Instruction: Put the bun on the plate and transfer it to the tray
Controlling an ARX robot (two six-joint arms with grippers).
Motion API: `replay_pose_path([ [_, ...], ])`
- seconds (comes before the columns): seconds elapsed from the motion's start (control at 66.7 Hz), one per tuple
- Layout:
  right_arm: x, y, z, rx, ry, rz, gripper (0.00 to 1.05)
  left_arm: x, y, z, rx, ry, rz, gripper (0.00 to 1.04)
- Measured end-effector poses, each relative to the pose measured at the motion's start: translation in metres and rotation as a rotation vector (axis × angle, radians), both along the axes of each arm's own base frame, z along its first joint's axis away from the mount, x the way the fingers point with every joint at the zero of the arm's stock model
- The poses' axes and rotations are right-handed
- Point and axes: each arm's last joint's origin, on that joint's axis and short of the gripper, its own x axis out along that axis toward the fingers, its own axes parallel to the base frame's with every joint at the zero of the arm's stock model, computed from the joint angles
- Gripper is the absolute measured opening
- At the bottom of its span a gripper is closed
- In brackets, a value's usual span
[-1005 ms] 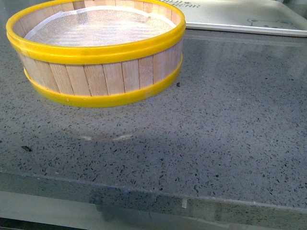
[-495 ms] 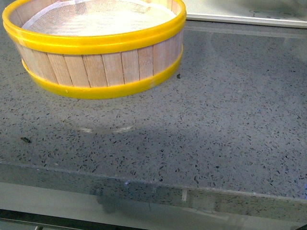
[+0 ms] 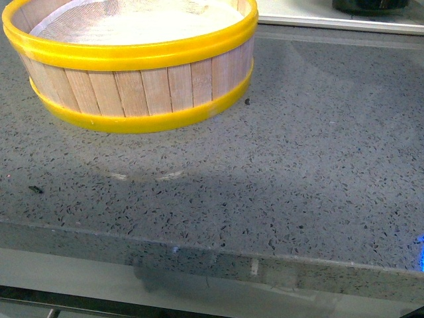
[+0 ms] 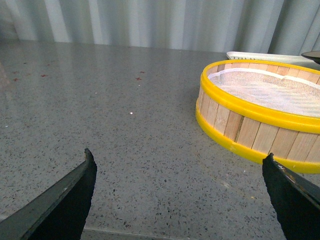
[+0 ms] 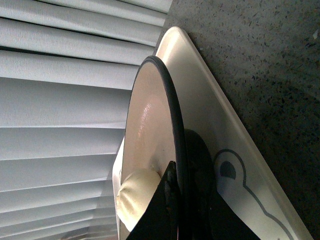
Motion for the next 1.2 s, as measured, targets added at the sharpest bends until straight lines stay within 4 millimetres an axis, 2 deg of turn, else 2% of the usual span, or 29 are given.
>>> replay_pose_path([
  [0.09, 0.002, -0.001, 0.001, -0.003, 0.004, 0.002, 0.02, 0.0, 0.0, 0.0, 0.0, 0.0, 0.0, 0.98],
  [0.525, 0.004, -0.01, 0.006, 0.004, -0.002, 0.012, 0.72, 0.0, 0.0, 0.0, 0.0, 0.0, 0.0, 0.98],
  [0.69, -0.007, -0.011, 0.015, 0.016, -0.024, 0.022, 0.98, 0.0, 0.0, 0.0, 0.0, 0.0, 0.0, 0.98],
  [0.765, -0.013, -0.013, 0.021, 0.017, -0.035, 0.022, 0.95, 0.0, 0.0, 0.0, 0.0, 0.0, 0.0, 0.98],
  [1.005, -0.037, -0.026, 0.033, 0.019, -0.041, -0.008, 0.96, 0.0, 0.0, 0.0, 0.0, 0.0, 0.0, 0.98],
  [1.2, -0.068, -0.045, 0.037, 0.012, -0.025, -0.081, 0.96, 0.0, 0.0, 0.0, 0.0, 0.0, 0.0, 0.98],
])
